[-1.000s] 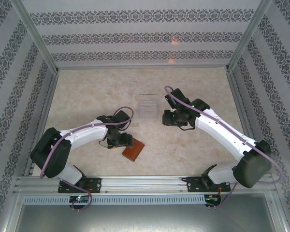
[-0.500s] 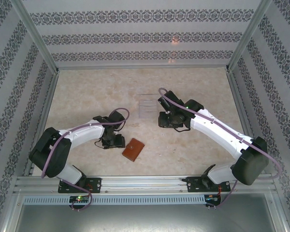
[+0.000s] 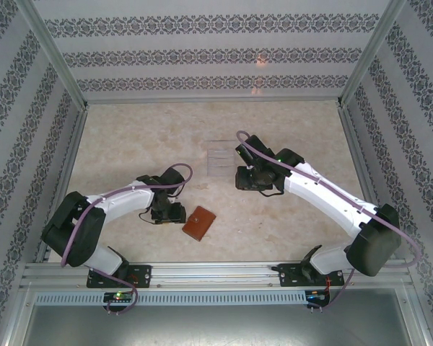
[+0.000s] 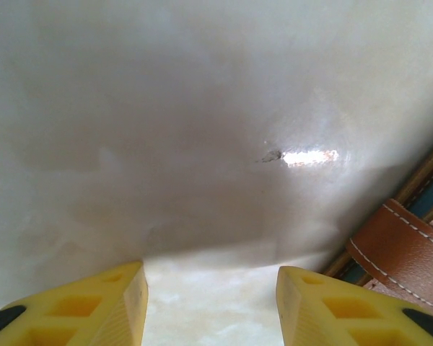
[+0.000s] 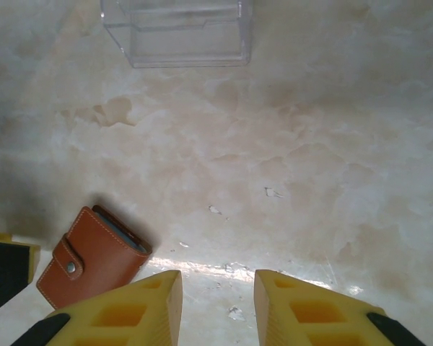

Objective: Take the credit cards out of the card holder

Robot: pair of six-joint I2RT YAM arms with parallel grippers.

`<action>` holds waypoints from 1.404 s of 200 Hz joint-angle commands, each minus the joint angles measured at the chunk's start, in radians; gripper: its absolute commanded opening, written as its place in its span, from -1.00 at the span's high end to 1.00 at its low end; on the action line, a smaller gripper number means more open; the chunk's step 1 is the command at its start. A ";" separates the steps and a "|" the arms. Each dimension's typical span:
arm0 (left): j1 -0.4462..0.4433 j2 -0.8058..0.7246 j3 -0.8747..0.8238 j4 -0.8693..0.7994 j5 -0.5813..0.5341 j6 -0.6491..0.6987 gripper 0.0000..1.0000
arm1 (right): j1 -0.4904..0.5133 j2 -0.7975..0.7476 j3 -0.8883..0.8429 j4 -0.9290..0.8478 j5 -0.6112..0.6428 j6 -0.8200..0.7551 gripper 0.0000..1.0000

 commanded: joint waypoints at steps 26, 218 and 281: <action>-0.035 -0.028 -0.013 0.018 0.137 -0.022 0.01 | 0.014 0.006 -0.072 0.100 -0.104 0.026 0.33; -0.128 0.081 0.194 -0.020 0.152 0.051 0.18 | 0.110 0.241 -0.393 0.717 -0.449 0.324 0.27; -0.154 0.206 0.219 -0.039 0.176 0.139 0.11 | 0.111 0.231 -0.415 0.710 -0.419 0.347 0.29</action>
